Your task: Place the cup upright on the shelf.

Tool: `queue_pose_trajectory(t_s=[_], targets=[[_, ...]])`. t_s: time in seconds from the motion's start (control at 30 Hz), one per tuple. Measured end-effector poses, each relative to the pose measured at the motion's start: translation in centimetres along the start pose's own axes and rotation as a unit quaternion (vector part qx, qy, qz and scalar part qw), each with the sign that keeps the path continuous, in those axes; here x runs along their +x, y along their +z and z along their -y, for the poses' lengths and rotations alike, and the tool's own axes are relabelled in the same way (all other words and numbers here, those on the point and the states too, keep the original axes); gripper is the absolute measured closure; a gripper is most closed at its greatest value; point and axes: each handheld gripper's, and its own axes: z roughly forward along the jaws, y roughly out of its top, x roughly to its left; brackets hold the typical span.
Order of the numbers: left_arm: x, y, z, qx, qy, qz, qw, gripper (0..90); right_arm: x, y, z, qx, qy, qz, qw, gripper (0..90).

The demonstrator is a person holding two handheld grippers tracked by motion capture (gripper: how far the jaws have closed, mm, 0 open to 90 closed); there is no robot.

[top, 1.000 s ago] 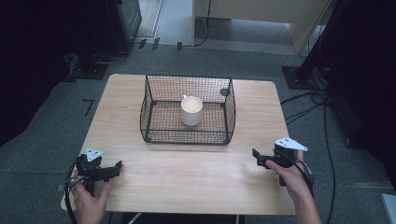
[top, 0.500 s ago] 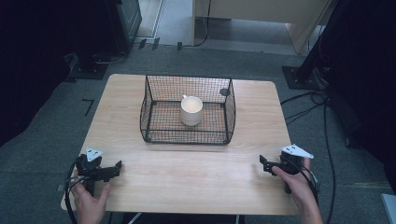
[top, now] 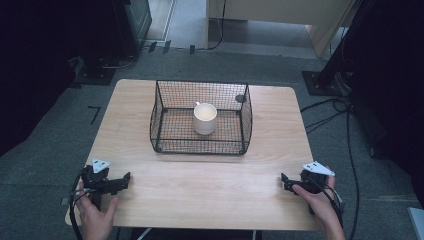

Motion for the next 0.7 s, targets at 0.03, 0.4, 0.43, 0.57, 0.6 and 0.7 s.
queue_pose_trajectory(t_s=[0.03,0.4,0.43,0.57,0.6,0.7], targets=[[0.00,0.00,0.00,0.000,0.000,0.000,1.0000,0.0,0.07,0.00,0.09,0.007,-0.005,0.005,1.0000,0.0],[0.00,0.00,0.01,0.000,0.000,0.000,1.0000,0.0,-0.16,-0.23,0.44,0.019,0.024,0.002,0.9995,0.0],[0.00,0.00,0.01,0.000,0.000,0.000,1.0000,0.0,-0.16,-0.27,0.47,0.019,0.025,0.002,0.9995,0.0],[0.00,0.00,0.01,0.000,0.000,0.000,1.0000,0.0,-0.16,-0.27,0.47,0.019,0.025,0.002,0.9995,0.0],[0.00,0.00,0.01,0.000,0.000,0.000,1.0000,0.0,-0.16,-0.27,0.47,0.019,0.025,0.002,0.9995,0.0],[0.00,0.00,0.00,0.000,0.000,0.000,1.0000,0.0,-0.16,-0.27,0.47,0.019,0.025,0.002,0.9995,0.0]])
